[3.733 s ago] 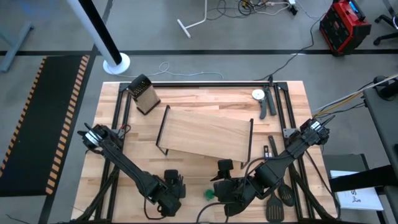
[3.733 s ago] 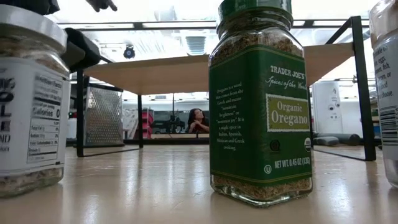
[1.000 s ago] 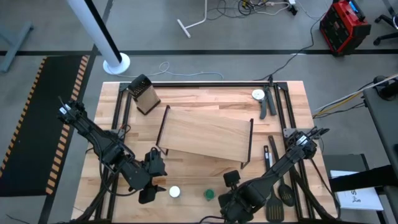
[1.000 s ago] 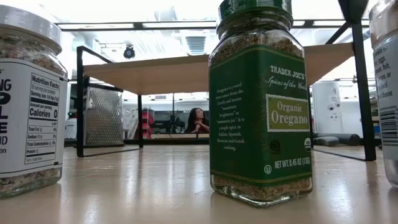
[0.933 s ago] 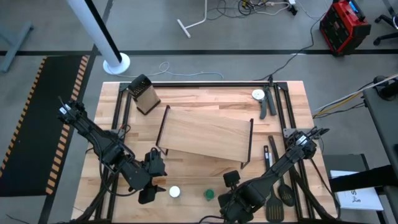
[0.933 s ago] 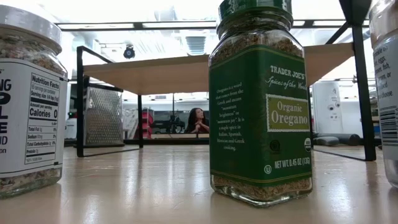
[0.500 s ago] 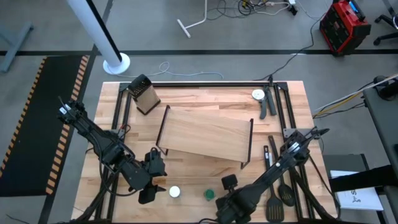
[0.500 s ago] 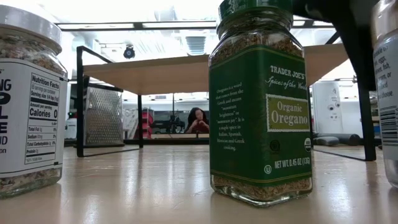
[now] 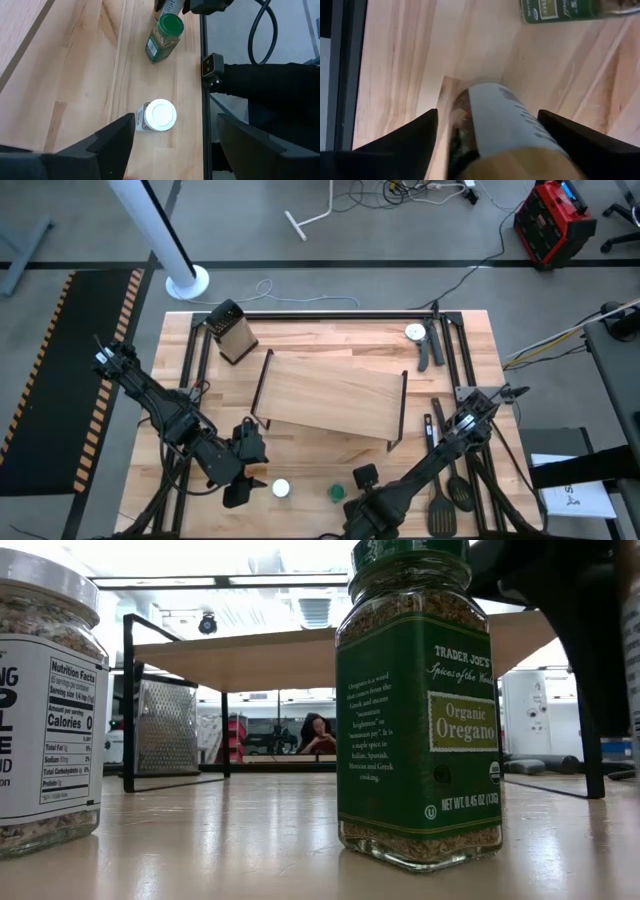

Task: Shelf spices
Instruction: Put the brown seasoning bottle on the shelf

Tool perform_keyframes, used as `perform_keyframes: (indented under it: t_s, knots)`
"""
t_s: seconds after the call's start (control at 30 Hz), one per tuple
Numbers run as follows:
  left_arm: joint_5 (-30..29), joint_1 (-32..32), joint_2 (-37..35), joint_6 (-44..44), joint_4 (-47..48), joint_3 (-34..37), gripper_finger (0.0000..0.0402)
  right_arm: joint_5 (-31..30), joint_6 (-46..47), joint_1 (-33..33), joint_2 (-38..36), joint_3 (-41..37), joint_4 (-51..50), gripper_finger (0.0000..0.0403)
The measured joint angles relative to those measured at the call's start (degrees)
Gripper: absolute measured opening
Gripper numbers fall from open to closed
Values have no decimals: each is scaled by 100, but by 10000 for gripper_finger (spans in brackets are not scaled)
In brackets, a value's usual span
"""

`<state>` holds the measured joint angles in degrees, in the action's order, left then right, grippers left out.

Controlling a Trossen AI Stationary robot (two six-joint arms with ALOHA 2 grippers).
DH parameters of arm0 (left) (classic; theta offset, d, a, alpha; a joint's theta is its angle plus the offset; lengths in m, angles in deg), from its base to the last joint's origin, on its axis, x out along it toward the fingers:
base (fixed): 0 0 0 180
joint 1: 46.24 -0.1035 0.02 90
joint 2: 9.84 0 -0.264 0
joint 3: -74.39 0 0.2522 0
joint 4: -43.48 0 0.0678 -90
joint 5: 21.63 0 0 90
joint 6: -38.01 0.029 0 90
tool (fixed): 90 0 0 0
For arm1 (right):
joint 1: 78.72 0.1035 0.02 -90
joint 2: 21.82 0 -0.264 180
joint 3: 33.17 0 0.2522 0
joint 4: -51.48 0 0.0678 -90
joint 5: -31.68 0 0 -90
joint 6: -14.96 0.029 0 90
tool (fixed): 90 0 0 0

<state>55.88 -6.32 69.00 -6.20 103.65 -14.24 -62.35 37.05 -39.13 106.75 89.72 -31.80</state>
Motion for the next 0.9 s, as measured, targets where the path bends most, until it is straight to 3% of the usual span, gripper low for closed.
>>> perform_keyframes:
  t_s: [0.2,0.9]
  knots:
    - [2,0,0,12,8,0,270,11,-3,0,-7,0,0,255]
    - [2,15,2,29,3,2,260,-196,-17,-56,-483,-14,-161,255]
